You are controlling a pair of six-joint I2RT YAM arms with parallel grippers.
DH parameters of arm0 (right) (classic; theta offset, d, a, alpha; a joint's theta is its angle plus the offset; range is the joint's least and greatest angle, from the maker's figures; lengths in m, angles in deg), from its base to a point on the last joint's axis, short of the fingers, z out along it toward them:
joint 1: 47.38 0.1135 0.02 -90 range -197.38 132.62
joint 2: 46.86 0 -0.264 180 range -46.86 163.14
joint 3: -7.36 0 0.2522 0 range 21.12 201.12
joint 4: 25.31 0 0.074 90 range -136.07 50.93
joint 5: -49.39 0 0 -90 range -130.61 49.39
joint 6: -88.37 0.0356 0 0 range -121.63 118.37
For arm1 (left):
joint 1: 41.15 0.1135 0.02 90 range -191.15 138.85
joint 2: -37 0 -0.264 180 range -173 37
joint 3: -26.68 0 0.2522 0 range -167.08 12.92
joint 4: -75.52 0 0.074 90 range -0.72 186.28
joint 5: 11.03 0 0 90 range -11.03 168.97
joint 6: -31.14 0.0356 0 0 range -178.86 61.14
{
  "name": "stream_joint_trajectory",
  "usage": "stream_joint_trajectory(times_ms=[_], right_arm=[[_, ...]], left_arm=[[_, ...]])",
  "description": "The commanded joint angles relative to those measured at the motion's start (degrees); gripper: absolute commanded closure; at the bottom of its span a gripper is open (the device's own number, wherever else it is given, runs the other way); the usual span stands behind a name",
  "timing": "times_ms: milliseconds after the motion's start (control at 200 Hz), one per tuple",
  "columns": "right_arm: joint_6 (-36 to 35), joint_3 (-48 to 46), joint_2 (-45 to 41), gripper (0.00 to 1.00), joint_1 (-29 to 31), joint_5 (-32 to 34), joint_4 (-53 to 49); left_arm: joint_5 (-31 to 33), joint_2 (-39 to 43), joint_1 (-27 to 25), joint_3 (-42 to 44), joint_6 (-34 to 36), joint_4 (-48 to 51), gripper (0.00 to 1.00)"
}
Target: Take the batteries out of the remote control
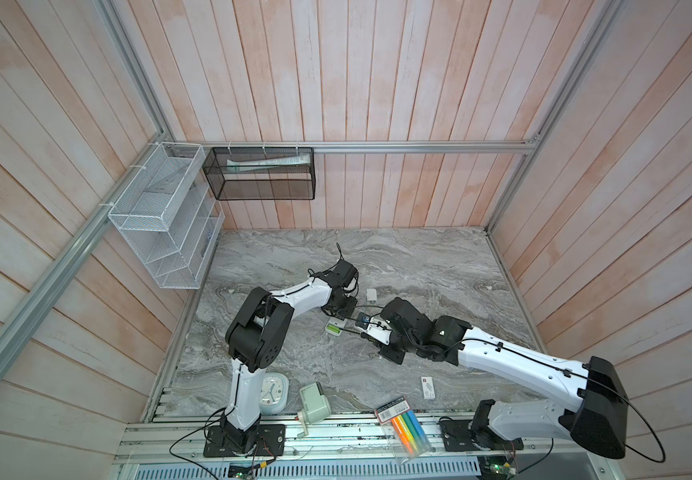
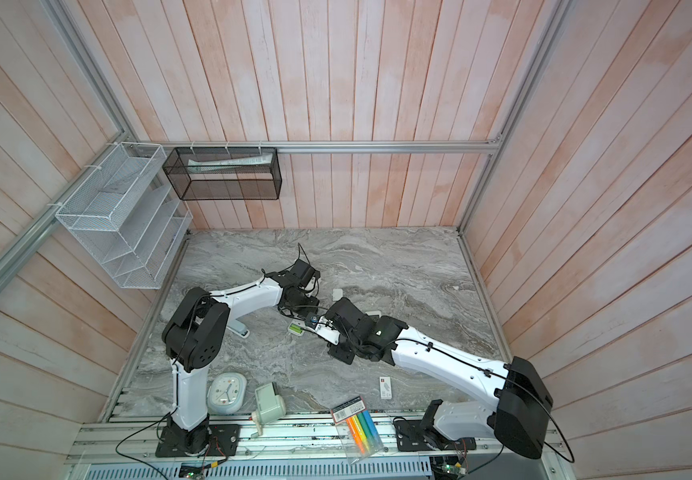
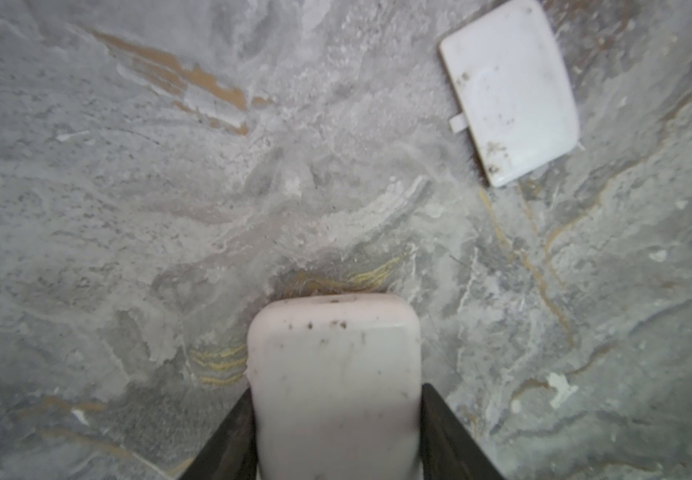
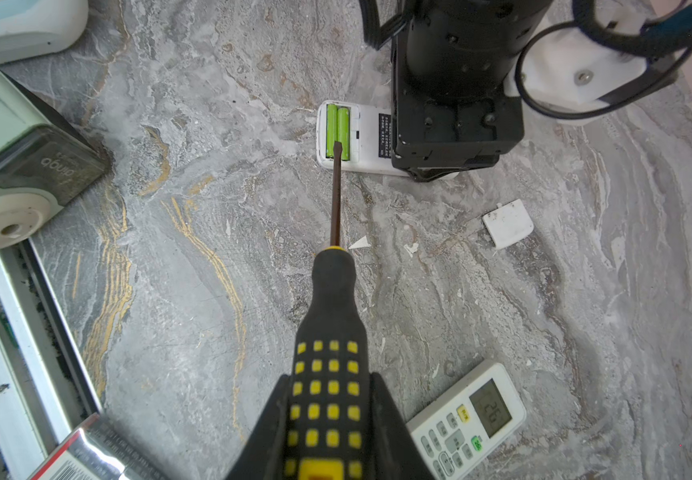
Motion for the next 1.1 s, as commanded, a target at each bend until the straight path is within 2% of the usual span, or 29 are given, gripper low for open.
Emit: stream_joint_trajectory(times_ms=[0, 375, 615, 1095], right_arm=[[-1.77, 2.77, 1.77, 1.00, 0.51, 2.29, -2.60], [-4.04, 7.19, 7.26, 1.00, 2.17, 4.96, -8.12], [-5.26, 8.04, 7.63, 1.00, 2.70, 6.62, -7.30], [-7.32, 8.46, 7.65, 1.00, 2.88, 7.77, -6.22]], left_arm=[[-3.16, -1.05, -0.02, 2.00, -0.83, 4.20, 0.44], [-1.10, -1.68, -0.15, 1.32, -3.06, 5.23, 0.45], [2.66, -3.04, -1.30, -0.42, -3.82, 7.96, 0.45], [3.99, -3.36, -1.91, -1.73, -4.35, 9.31, 0.45]])
